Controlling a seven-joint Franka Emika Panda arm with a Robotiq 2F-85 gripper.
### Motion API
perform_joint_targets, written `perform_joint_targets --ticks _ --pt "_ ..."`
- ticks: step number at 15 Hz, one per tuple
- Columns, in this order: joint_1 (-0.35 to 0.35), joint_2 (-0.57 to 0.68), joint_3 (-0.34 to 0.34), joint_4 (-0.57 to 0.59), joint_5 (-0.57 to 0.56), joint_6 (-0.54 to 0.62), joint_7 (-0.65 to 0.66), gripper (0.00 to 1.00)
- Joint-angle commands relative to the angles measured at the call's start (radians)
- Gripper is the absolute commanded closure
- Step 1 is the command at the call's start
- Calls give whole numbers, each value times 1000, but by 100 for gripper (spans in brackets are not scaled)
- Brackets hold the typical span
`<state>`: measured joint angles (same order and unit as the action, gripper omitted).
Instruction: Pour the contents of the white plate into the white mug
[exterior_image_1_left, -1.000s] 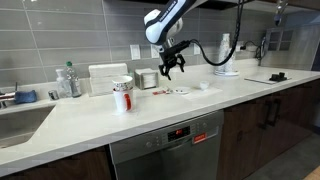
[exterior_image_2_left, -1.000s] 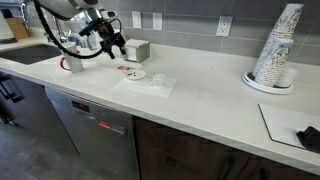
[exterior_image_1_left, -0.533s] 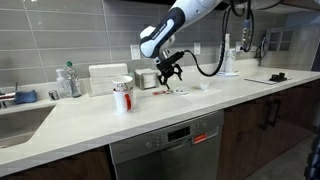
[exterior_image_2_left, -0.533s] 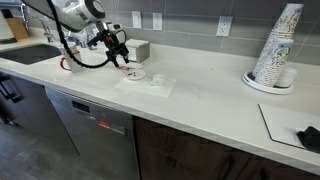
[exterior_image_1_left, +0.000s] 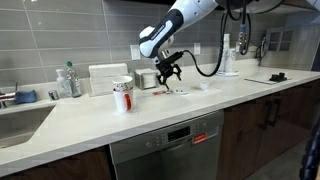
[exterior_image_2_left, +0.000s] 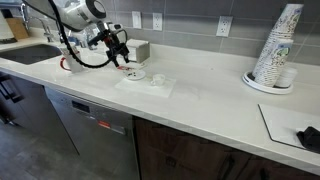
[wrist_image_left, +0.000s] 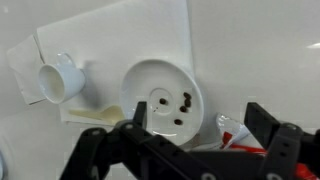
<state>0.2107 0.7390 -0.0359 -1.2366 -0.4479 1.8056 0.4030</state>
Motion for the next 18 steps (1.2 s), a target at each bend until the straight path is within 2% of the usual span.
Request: perform_joint_targets --ticks 1,5,9,15,17,18 --pt "50 30 -47 34 -33 -41 15 0" --pt "101 83 -85 77 -85 -114 51 0" --pt "132 144 -112 120 -138 -128 64 0" --pt "134 228 -127 208 -201 -152 33 1" --pt "132 248 -123 235 -200 -172 13 5" --pt "133 259 -123 248 -201 -176 4 14"
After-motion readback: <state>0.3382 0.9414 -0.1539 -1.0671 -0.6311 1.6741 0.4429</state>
